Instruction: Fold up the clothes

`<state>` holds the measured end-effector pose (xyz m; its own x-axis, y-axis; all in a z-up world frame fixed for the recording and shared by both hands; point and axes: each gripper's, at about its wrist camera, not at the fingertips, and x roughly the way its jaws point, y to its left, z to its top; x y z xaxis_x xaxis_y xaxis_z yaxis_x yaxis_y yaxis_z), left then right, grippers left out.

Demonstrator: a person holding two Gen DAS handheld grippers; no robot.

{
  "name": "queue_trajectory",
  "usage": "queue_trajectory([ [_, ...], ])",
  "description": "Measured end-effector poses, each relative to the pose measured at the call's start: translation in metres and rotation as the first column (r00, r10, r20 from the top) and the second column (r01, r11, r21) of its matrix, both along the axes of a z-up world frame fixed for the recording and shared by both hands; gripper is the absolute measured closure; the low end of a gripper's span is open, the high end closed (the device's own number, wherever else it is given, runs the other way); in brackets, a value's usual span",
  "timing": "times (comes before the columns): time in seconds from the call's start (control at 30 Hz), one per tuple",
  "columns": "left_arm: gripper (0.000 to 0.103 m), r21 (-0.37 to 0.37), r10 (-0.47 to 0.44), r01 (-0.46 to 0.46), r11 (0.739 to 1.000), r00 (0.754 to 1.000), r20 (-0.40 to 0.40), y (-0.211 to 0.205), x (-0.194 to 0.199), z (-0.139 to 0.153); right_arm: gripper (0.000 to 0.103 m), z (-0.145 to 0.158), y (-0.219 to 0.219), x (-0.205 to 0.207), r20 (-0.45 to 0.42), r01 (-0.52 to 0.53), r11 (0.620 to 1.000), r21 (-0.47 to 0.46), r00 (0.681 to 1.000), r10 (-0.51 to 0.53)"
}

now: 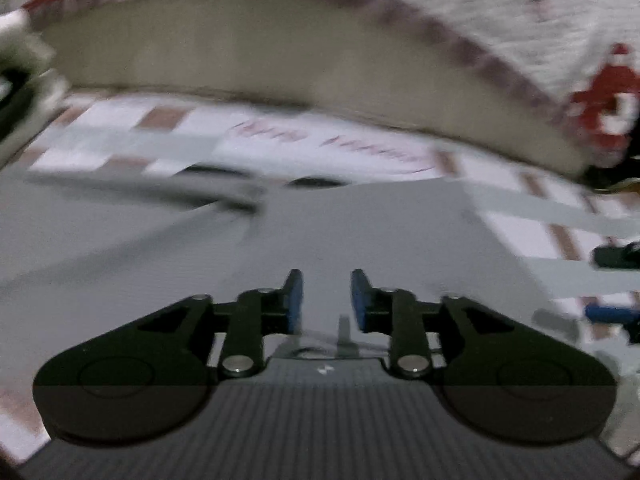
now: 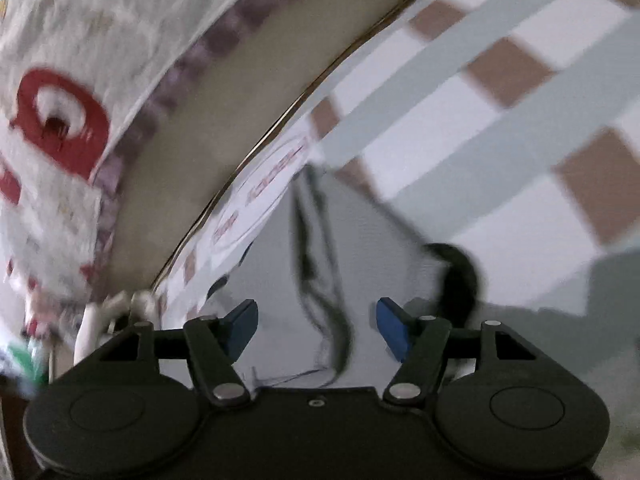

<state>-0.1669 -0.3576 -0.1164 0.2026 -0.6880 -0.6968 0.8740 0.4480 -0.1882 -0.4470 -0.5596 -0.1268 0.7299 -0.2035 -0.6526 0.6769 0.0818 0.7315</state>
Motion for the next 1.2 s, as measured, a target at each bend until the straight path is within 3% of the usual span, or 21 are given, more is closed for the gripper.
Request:
queue_trajectory([
  [0.1,0.067,-0.003,-0.065,0.065,0.998,0.998,0.006,-0.011,-0.017,-0.003,0.028,-0.006,0.014,-0.011,-0.016,0.078,0.989,0.123,0.997,-0.077],
  [0.2,0.067,0.06,-0.035,0.036,0.998,0.999,-0.023,-0.021,-0.015,-0.018,0.028,-0.014,0.03,-0.006,0.015,0.087,0.973,0.212,0.996,-0.092],
  [0.3,0.067,0.118,0.026,-0.015,0.993,0.996,-0.087,-0.024,-0.004,-0.031,0.028,-0.026,0.036,0.01,-0.064,0.14,0.965,0.223,0.99,-0.128],
  [0.4,0.068,0.118,0.071,-0.056,0.991,0.989,-0.128,-0.017,0.008,-0.038,0.028,-0.048,0.041,0.02,-0.105,0.218,0.926,0.308,0.975,-0.195],
  [0.43,0.068,0.111,0.08,-0.065,0.992,0.986,-0.145,-0.015,0.012,-0.04,0.028,-0.056,0.042,0.025,-0.122,0.236,0.925,0.297,0.97,-0.208],
  [0.53,0.068,0.088,0.098,-0.082,0.993,0.977,-0.192,-0.009,0.018,-0.043,0.03,-0.054,0.043,0.042,-0.174,0.235,0.967,0.092,0.96,-0.217],
  [0.6,0.07,0.089,0.1,-0.084,0.993,0.976,-0.194,-0.007,0.018,-0.044,0.077,-0.051,0.043,0.051,-0.204,0.255,0.964,-0.075,0.942,-0.265],
  [0.63,0.07,0.091,0.099,-0.083,0.992,0.976,-0.192,-0.007,0.018,-0.044,0.095,-0.049,0.043,0.05,-0.191,0.259,0.96,-0.112,0.942,-0.276],
  [0.7,0.07,0.097,0.098,-0.079,0.992,0.973,-0.21,-0.008,0.016,-0.042,0.095,-0.036,0.048,0.048,-0.157,0.266,0.942,-0.204,0.941,-0.3],
  [0.8,0.07,0.105,0.083,-0.062,0.992,0.976,-0.2,-0.007,0.012,-0.041,0.095,-0.01,0.063,0.059,-0.272,0.165,0.895,-0.415,0.916,-0.295],
  [0.83,0.07,0.108,0.078,-0.057,0.993,0.977,-0.197,-0.007,0.011,-0.041,0.091,-0.002,0.067,0.063,-0.31,0.126,0.872,-0.473,0.902,-0.299],
  [0.9,0.069,0.117,0.07,-0.048,0.992,0.979,-0.19,-0.007,0.01,-0.04,0.081,-0.018,0.056,0.062,-0.436,0.131,0.911,-0.391,0.845,-0.309],
  [0.93,0.069,0.124,0.067,-0.044,0.991,0.98,-0.189,-0.007,0.009,-0.039,0.07,-0.023,0.052,0.053,-0.457,0.179,0.919,-0.35,0.824,-0.334],
  [0.97,0.067,0.132,0.073,-0.047,0.99,0.977,-0.202,-0.006,0.012,-0.038,0.066,-0.027,0.049,0.045,-0.478,0.226,0.923,-0.311,0.802,-0.358],
  [1.03,0.058,0.148,0.086,-0.053,0.988,0.97,-0.227,-0.003,0.016,-0.035,0.066,-0.013,0.054,0.035,-0.436,0.278,0.888,-0.366,0.792,-0.428],
  [1.07,0.057,0.155,0.092,-0.056,0.986,0.967,-0.238,-0.001,0.019,-0.033,0.06,-0.003,0.059,0.031,-0.41,0.289,0.863,-0.414,0.787,-0.461],
  [1.1,0.057,0.153,0.099,-0.064,0.986,0.967,-0.234,0.005,0.023,-0.029,0.057,0.007,0.064,0.029,-0.39,0.277,0.839,-0.468,0.787,-0.478],
  [1.2,0.054,0.128,0.143,-0.119,0.985,0.969,-0.199,0.03,0.043,-0.013,0.053,0.024,0.067,0.053,-0.335,0.119,0.834,-0.538,0.878,-0.342],
])
